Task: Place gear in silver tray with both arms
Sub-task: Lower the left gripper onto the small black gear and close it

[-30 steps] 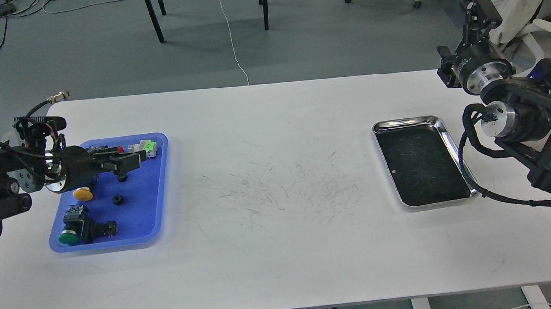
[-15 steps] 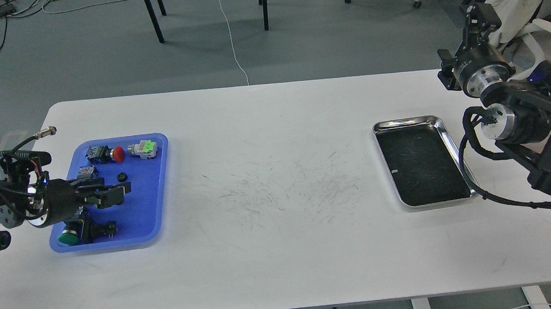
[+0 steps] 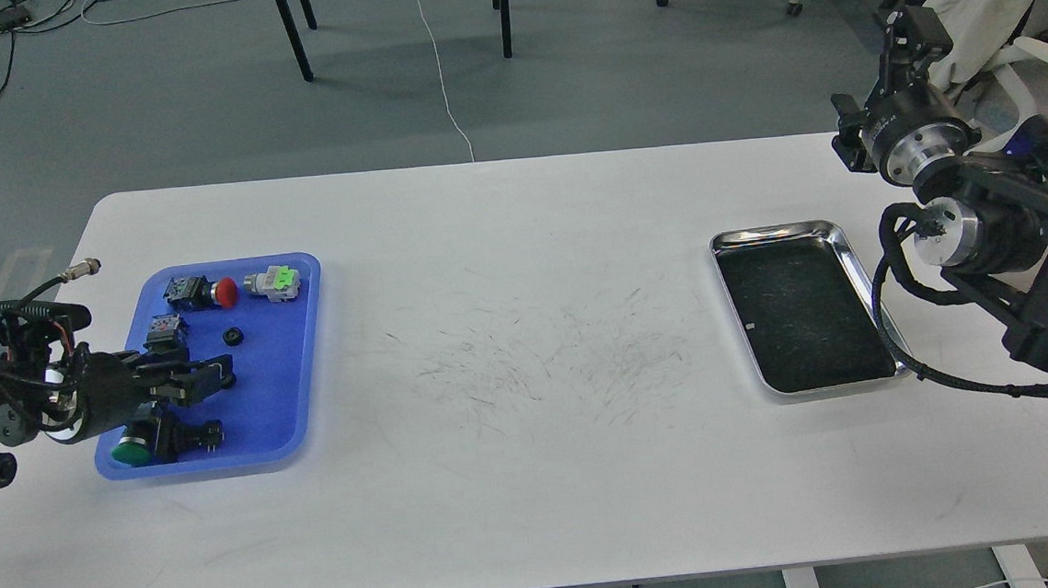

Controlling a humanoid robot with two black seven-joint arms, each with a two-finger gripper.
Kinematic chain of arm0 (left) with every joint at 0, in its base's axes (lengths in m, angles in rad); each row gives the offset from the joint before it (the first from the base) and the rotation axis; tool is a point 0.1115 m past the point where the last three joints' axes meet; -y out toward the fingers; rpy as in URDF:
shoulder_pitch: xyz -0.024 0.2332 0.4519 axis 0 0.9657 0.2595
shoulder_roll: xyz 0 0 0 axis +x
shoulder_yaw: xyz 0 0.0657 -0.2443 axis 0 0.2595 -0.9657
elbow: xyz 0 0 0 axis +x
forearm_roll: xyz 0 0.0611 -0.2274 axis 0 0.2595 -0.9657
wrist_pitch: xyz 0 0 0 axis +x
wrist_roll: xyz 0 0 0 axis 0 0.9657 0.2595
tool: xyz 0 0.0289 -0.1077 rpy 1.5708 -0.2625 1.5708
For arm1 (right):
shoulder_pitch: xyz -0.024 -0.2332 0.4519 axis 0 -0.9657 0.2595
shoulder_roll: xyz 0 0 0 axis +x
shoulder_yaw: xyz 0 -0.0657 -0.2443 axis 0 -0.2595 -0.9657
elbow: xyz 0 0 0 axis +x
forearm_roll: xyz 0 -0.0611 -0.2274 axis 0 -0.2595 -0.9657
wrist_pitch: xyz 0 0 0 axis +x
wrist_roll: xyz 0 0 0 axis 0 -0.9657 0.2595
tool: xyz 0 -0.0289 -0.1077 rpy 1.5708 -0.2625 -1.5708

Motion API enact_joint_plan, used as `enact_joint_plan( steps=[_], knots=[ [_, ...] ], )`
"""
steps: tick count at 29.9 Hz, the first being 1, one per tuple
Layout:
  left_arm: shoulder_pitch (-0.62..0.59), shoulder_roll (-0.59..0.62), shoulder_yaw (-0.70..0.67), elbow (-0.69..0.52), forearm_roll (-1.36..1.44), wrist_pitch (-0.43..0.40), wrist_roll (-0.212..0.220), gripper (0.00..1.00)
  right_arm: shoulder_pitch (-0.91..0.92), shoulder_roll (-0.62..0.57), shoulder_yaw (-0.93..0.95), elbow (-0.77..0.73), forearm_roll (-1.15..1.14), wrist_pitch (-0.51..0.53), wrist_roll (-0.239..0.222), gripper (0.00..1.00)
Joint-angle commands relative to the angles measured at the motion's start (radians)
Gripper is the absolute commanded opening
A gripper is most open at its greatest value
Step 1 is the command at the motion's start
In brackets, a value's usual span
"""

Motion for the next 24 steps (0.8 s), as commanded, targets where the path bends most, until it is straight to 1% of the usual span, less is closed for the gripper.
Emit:
enact_joint_plan(
  steps=[1, 10, 17, 19, 22, 24],
  knots=[
    [0.007, -0.013, -0.001, 0.004, 0.0, 0.001, 0.0, 0.57, -0.002, -0.001, -0.002, -0.001, 0.0, 0.003, 0.0, 0.99],
    [0.037, -0.013, 0.001, 0.003, 0.0, 0.025, 0.0, 0.56, 0.0, -0.001, -0.002, -0.001, -0.003, 0.003, 0.0, 0.99],
    [0.064, -0.03, -0.001, 0.023, 0.0, 0.038, 0.0, 0.49, -0.002, -0.001, -0.002, -0.001, -0.003, 0.003, 0.0, 0.99],
    [0.068, -0.039, -0.001, 0.044, -0.002, 0.039, 0.0, 0.43, -0.002, -0.003, -0.002, 0.0, -0.003, 0.003, 0.0, 0.99],
    [0.074, -0.056, -0.001, 0.076, 0.0, 0.039, 0.0, 0.42, -0.002, -0.003, -0.002, 0.0, -0.003, 0.003, 0.0, 0.99],
    [0.076, -0.057, -0.001, 0.076, 0.0, 0.039, 0.0, 0.41, -0.002, -0.003, -0.002, -0.001, -0.003, 0.004, 0.0, 0.99]
  ],
)
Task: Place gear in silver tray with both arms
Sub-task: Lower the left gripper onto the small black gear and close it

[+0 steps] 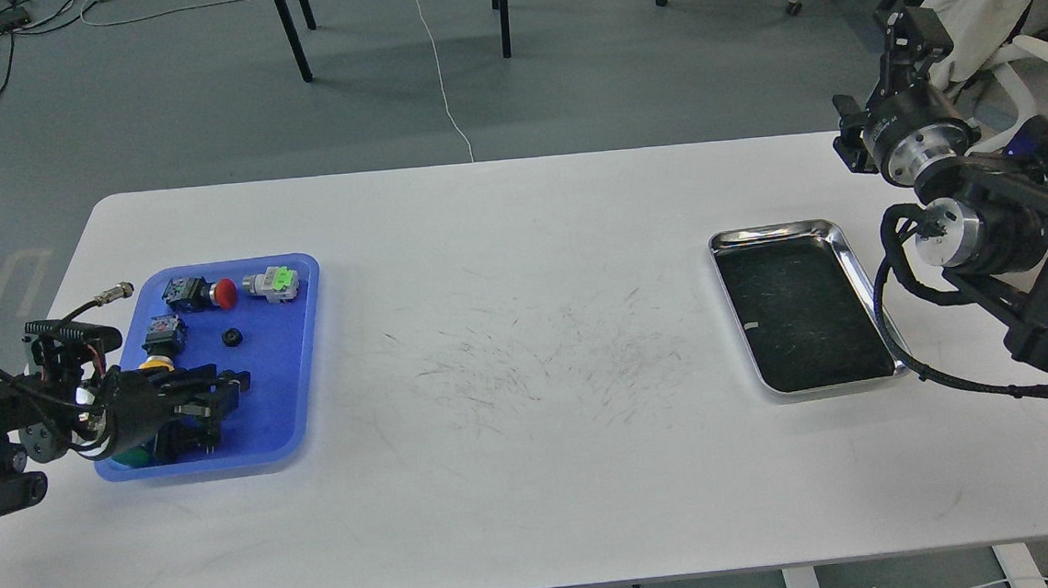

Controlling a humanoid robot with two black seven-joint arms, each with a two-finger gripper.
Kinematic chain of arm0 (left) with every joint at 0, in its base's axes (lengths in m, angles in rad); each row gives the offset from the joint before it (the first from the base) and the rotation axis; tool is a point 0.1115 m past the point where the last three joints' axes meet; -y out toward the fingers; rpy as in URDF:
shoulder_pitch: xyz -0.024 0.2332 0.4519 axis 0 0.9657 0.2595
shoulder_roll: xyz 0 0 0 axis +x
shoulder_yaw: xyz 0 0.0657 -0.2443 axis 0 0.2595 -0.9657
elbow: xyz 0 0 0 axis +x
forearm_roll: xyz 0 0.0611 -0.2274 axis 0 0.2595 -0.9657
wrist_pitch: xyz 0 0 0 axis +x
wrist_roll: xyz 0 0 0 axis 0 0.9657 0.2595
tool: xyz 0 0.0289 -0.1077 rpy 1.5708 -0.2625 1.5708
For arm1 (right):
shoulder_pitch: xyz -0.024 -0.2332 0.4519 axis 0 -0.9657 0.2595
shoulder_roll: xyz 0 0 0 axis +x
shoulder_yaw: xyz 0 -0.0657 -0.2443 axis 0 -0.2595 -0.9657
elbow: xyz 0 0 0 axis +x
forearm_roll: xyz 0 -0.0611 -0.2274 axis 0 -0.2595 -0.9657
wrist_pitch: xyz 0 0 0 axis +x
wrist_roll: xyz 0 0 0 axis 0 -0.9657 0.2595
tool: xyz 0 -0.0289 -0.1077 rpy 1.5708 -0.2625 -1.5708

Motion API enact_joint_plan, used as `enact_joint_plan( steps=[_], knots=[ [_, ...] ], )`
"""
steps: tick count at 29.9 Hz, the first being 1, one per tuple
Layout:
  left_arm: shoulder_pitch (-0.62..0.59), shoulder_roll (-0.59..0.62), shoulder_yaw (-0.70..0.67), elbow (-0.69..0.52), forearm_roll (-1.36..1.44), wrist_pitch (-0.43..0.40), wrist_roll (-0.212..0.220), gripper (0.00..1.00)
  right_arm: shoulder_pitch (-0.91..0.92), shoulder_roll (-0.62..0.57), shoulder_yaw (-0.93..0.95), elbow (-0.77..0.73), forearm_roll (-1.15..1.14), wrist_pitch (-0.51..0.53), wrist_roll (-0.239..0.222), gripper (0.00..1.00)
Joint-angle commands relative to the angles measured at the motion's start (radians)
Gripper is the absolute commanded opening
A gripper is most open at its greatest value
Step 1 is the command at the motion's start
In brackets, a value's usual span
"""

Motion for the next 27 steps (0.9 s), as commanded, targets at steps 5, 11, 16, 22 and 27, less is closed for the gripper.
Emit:
enact_joint_plan(
  steps=[5, 11, 16, 22, 27],
  knots=[
    [0.007, -0.002, 0.009, 0.006, 0.002, 0.0, 0.0, 0.39, -0.002, 0.001, 0.0, -0.002, 0.0, 0.001, 0.0, 0.99],
    [0.007, 0.006, 0.012, 0.005, 0.002, 0.0, 0.0, 0.33, -0.001, 0.001, 0.002, -0.005, -0.015, 0.001, 0.0, 0.99],
    [0.007, 0.001, 0.015, 0.006, 0.002, 0.0, 0.0, 0.23, -0.001, 0.001, 0.002, -0.002, -0.023, 0.001, 0.0, 0.99],
    [0.005, 0.004, 0.009, -0.003, 0.002, 0.0, 0.0, 0.21, -0.002, -0.001, 0.002, -0.002, -0.023, 0.001, 0.0, 0.99],
    [0.005, 0.007, 0.008, -0.003, 0.002, 0.0, 0.0, 0.15, -0.016, -0.001, 0.002, -0.002, -0.023, 0.001, 0.0, 0.99]
  ],
)
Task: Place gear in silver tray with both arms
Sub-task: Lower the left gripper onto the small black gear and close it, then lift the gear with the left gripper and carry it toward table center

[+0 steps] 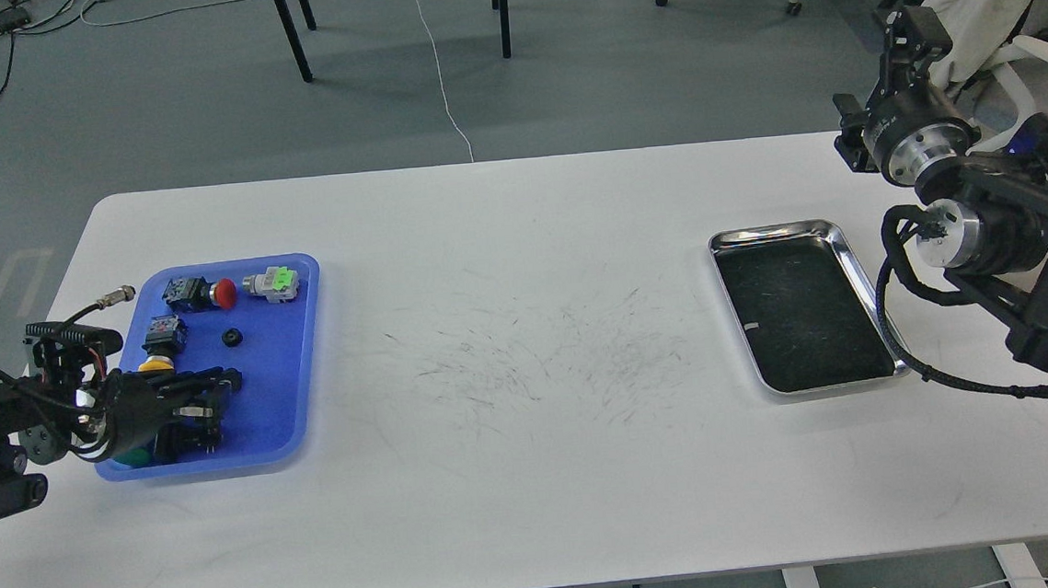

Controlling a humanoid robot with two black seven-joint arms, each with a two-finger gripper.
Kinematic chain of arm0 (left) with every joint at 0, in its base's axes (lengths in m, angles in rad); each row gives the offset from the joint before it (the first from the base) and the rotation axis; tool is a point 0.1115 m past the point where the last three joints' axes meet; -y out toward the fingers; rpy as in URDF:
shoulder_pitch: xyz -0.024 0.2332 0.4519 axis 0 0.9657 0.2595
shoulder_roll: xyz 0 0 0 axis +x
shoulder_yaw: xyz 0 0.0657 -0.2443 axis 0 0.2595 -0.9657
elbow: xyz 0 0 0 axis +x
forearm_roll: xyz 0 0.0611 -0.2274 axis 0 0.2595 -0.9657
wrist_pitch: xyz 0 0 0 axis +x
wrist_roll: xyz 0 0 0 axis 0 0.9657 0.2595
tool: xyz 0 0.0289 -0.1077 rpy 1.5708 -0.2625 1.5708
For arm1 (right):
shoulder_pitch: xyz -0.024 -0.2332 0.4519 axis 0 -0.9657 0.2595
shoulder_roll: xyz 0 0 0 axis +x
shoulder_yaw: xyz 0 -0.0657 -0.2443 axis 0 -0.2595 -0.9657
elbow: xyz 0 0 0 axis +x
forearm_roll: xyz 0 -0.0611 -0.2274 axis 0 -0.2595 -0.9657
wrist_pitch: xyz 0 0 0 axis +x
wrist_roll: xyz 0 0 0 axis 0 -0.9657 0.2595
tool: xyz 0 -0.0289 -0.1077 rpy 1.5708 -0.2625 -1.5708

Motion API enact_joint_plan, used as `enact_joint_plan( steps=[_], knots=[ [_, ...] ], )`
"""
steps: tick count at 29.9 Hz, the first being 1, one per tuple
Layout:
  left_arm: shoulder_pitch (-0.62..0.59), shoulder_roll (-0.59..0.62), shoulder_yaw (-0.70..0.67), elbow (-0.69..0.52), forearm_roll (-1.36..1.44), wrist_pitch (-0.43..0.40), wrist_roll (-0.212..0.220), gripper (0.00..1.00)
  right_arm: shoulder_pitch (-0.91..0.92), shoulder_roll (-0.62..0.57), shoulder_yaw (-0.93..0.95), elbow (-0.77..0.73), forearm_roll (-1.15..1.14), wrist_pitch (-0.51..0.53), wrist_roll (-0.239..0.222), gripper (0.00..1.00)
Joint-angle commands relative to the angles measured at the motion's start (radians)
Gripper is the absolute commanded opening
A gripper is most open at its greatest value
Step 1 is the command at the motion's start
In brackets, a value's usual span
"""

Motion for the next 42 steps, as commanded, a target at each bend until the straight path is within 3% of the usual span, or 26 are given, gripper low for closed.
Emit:
enact_joint_plan(
  steps=[1, 16, 28, 34, 42],
  knots=[
    [-0.001, 0.006, -0.001, -0.004, 0.001, -0.002, 0.0, 0.14, -0.007, 0.0, 0.0, -0.002, 0.0, 0.0, 0.0, 0.99],
    [-0.035, 0.086, -0.044, -0.054, -0.004, -0.008, 0.0, 0.07, -0.021, 0.0, 0.0, -0.005, 0.0, 0.0, 0.002, 0.99],
    [-0.291, 0.123, -0.04, -0.24, -0.004, -0.016, 0.0, 0.05, -0.012, 0.0, -0.002, 0.001, -0.015, 0.0, -0.008, 0.99],
    [-0.378, -0.032, -0.03, -0.249, -0.004, -0.049, 0.0, 0.05, -0.005, -0.003, -0.005, 0.001, -0.017, -0.002, -0.011, 0.99],
    [-0.395, -0.373, 0.014, -0.168, -0.016, -0.049, 0.0, 0.05, 0.047, -0.015, -0.078, -0.006, -0.015, -0.002, -0.012, 0.99]
  ],
)
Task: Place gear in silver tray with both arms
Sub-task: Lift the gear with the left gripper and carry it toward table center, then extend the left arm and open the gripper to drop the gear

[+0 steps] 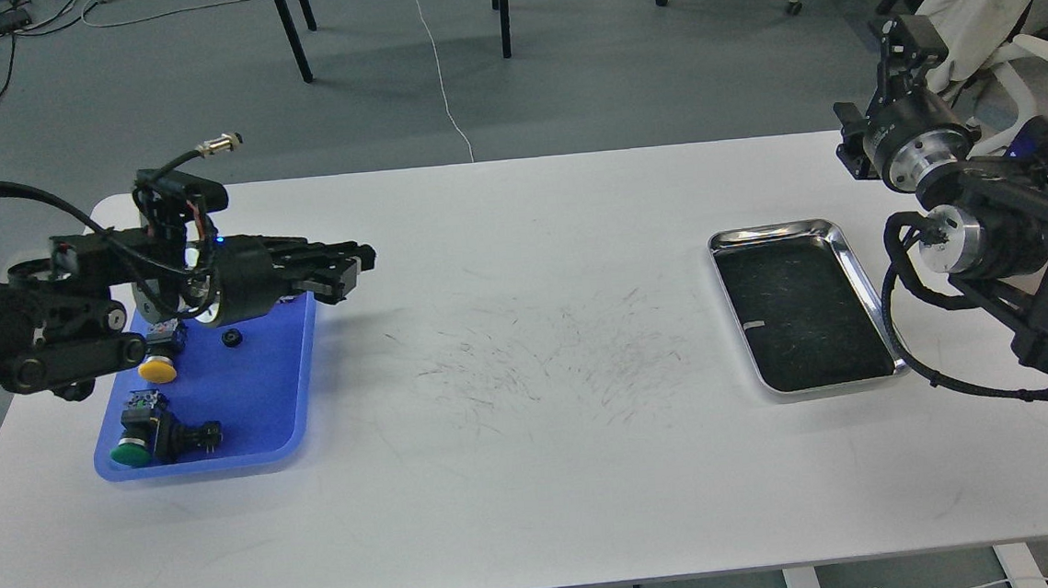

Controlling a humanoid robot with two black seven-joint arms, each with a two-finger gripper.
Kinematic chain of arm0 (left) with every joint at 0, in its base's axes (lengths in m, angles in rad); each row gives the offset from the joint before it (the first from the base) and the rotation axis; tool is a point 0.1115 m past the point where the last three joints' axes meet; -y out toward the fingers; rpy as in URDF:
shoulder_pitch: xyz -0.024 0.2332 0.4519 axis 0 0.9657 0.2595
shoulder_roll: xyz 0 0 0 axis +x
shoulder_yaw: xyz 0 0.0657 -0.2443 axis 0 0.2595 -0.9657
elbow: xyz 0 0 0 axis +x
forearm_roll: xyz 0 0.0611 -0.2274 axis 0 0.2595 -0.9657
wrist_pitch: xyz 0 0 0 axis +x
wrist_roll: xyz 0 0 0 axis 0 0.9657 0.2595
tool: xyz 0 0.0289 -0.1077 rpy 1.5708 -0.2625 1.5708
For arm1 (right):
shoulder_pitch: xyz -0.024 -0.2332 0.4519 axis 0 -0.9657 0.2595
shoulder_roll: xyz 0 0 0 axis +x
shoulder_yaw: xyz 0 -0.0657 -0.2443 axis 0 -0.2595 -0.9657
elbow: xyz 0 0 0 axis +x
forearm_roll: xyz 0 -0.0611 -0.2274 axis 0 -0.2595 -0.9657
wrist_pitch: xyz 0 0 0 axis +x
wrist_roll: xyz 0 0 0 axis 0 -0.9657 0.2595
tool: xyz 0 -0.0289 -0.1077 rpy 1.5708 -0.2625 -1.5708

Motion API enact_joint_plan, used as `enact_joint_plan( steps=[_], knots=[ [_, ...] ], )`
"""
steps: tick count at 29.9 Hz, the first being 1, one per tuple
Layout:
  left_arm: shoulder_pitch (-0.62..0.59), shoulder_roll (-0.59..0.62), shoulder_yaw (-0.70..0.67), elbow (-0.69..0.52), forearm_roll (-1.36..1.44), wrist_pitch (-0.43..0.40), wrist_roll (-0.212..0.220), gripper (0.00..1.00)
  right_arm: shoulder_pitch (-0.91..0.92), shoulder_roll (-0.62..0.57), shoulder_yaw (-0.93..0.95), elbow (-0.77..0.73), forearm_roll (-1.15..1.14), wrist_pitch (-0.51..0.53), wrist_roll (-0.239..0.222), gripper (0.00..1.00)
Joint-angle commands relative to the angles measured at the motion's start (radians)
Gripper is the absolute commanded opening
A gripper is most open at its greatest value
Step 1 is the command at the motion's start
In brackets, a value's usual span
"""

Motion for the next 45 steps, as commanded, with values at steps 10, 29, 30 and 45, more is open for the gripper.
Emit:
enact_joint_plan(
  steps=[10, 29, 30, 45],
  knots=[
    [0.051, -0.414, 0.055, 0.189, -0.015, -0.005, 0.0, 0.02, 0.013, -0.024, -0.017, -0.005, 0.001, 0.0, 0.0, 0.99],
    [0.189, -0.414, 0.084, 0.338, -0.019, -0.012, 0.0, 0.01, 0.056, -0.024, -0.093, -0.012, 0.001, 0.0, -0.009, 0.99],
    [0.192, -0.414, 0.082, 0.338, -0.019, -0.009, 0.0, 0.01, 0.058, -0.024, -0.093, -0.014, 0.001, 0.002, -0.009, 0.99],
    [0.197, -0.414, -0.076, 0.243, -0.029, 0.008, 0.0, 0.01, 0.058, -0.022, -0.13, -0.026, -0.001, 0.008, -0.017, 0.99]
  ],
)
